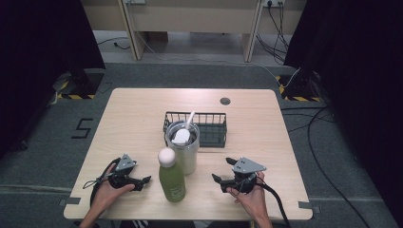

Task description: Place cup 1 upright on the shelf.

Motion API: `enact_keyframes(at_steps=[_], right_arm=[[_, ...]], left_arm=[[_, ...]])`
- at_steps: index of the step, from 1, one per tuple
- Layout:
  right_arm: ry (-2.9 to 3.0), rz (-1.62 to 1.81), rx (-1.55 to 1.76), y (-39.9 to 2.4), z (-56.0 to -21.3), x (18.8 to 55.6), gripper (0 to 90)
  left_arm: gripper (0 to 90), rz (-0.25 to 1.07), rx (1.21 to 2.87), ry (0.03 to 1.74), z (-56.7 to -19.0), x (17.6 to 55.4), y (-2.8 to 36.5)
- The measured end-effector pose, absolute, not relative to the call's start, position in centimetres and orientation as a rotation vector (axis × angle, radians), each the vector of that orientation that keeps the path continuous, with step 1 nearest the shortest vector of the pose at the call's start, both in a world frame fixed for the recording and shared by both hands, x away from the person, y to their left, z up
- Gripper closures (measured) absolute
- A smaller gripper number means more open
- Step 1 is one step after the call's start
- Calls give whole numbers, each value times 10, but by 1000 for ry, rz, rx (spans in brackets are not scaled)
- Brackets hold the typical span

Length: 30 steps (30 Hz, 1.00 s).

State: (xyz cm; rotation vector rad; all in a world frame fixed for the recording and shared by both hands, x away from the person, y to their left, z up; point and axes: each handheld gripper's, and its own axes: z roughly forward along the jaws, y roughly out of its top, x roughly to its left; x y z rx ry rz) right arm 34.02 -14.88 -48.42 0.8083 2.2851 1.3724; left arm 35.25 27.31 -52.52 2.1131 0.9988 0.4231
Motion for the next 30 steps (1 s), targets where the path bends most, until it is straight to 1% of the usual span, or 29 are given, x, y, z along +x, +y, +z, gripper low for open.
enact_keyframes(at_steps=[18,30], right_arm=[[2305,1483,713,-104,-488,364,180],[2286,1544,686,-88,-491,375,175]], left_arm=[[97,421,2112,997,-525,352,273],[97,420,2112,997,-525,353,273]])
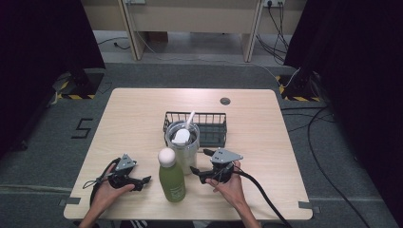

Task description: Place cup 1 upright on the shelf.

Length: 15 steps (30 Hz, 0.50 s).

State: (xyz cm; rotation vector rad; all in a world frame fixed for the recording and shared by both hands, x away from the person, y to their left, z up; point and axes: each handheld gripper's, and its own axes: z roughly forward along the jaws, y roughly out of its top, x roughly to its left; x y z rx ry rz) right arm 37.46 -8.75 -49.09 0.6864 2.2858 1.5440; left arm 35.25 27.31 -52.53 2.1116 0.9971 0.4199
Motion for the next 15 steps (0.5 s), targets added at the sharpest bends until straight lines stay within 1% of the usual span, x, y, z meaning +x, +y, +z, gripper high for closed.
enact_keyframes(at_steps=[15], right_arm=[[2286,1579,638,-68,-500,383,169]], left_arm=[[97,419,2112,995,-525,352,273]])
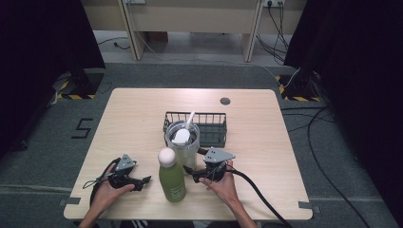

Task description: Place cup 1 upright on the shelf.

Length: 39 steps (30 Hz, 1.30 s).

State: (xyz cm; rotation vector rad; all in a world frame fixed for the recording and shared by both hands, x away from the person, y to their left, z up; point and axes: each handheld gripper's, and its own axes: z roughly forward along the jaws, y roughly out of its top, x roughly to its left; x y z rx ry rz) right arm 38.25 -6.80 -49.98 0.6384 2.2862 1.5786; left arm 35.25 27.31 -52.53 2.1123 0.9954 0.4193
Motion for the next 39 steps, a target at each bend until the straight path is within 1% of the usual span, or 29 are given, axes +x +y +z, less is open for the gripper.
enact_keyframes(at_steps=[4,15,39], right_arm=[[2273,1605,645,-66,-502,386,165],[2251,1653,638,-54,-505,394,110],[2187,1766,638,-41,-516,404,80]], left_arm=[[97,419,2114,994,-525,353,273],[97,419,2114,994,-525,353,273],[97,418,2114,994,-525,353,273]])
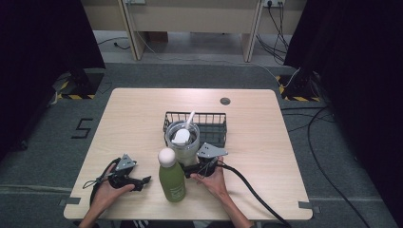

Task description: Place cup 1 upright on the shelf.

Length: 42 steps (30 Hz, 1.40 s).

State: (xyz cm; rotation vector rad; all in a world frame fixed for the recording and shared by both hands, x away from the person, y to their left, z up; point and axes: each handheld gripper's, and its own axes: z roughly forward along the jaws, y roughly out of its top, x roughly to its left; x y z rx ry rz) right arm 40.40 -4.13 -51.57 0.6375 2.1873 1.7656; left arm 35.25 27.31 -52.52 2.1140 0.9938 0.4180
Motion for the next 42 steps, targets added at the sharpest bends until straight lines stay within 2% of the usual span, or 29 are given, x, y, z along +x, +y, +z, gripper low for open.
enact_keyframes(at_steps=[26,42], right_arm=[[2150,1734,678,-40,-510,403,114],[2086,1704,645,-52,-473,404,115]], left_arm=[[97,416,2115,990,-525,352,273],[97,416,2116,989,-525,352,273]])
